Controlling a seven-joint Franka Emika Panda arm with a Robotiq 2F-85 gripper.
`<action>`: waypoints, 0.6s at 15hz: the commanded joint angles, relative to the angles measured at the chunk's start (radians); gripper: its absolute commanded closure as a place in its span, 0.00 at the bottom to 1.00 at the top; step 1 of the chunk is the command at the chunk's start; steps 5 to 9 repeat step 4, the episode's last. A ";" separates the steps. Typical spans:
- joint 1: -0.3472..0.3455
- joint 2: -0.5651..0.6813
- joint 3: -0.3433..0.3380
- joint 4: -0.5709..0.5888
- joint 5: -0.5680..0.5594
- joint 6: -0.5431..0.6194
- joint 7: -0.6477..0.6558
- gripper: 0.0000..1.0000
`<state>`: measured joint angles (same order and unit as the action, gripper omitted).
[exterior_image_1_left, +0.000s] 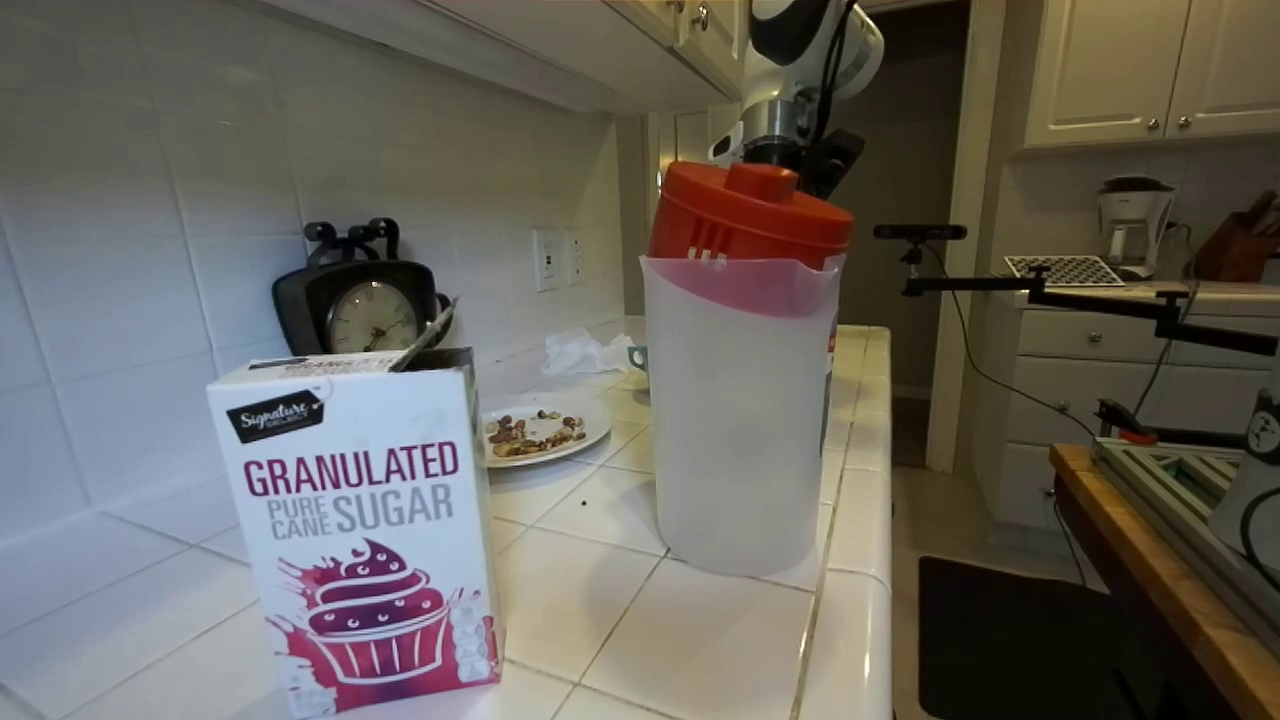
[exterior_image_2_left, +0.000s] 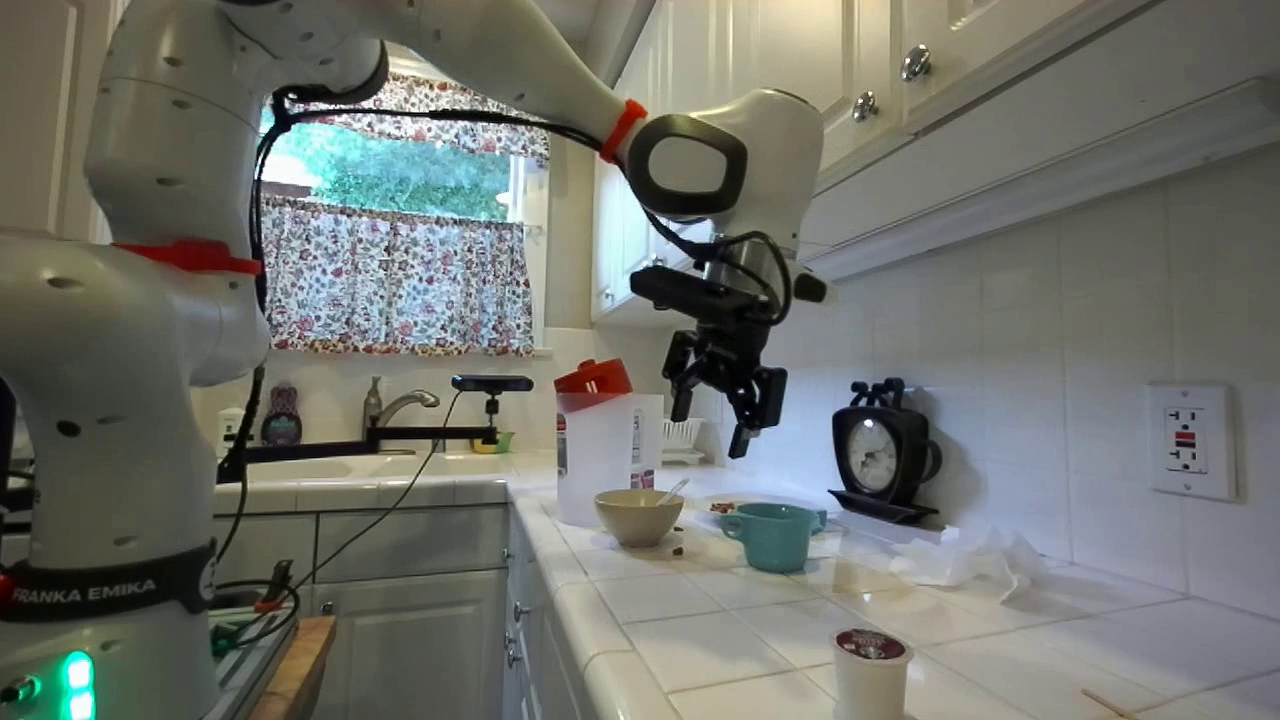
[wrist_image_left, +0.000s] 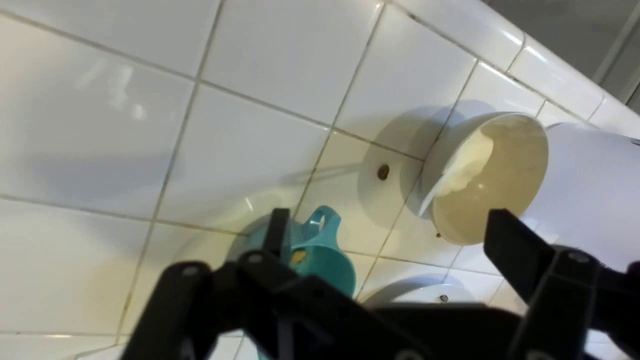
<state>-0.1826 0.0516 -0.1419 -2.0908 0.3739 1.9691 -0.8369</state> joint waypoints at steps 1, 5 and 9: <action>0.031 -0.097 0.016 -0.088 -0.055 0.030 0.156 0.00; 0.034 -0.058 0.009 -0.040 -0.027 -0.003 0.098 0.00; 0.034 -0.058 0.009 -0.040 -0.027 -0.003 0.098 0.00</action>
